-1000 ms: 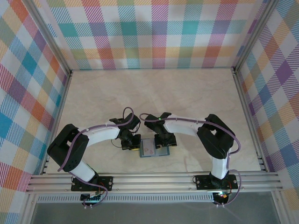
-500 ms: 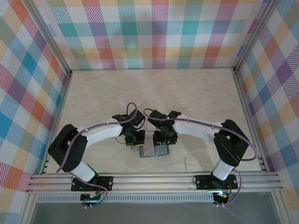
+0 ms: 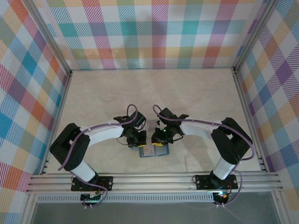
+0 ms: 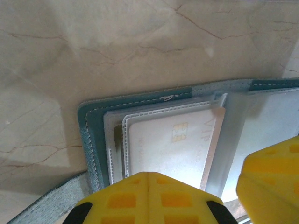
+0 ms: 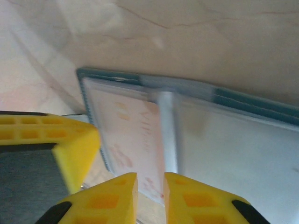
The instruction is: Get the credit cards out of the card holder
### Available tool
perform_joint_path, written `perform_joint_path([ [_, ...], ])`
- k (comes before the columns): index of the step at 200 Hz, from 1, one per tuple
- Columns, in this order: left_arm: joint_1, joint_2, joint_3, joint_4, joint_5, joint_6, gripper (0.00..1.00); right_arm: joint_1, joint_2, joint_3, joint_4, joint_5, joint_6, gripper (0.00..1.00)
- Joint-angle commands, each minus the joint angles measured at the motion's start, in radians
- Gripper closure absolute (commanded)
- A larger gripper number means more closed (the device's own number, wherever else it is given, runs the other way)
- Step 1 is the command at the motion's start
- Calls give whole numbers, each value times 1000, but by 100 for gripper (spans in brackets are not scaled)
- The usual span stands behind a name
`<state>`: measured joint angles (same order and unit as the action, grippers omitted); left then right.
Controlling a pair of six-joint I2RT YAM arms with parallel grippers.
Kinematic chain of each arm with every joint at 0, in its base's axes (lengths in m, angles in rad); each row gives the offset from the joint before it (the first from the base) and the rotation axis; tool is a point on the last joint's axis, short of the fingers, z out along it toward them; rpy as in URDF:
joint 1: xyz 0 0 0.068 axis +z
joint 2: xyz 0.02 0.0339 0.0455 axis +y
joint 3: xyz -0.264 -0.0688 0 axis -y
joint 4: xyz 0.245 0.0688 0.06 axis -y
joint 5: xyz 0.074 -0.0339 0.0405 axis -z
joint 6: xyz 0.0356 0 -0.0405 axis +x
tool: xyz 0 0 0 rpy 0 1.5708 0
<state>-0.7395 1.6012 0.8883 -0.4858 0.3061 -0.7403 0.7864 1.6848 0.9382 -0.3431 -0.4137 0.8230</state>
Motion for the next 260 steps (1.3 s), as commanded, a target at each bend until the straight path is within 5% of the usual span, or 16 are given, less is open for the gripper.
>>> perform_joint_path([
  [1, -13, 16, -23, 1, 12, 2, 100, -3, 33, -8, 97, -90, 22, 76],
  [260, -45, 21, 64, -123, -44, 29, 100, -4, 7, -16, -51, 69, -45, 71],
])
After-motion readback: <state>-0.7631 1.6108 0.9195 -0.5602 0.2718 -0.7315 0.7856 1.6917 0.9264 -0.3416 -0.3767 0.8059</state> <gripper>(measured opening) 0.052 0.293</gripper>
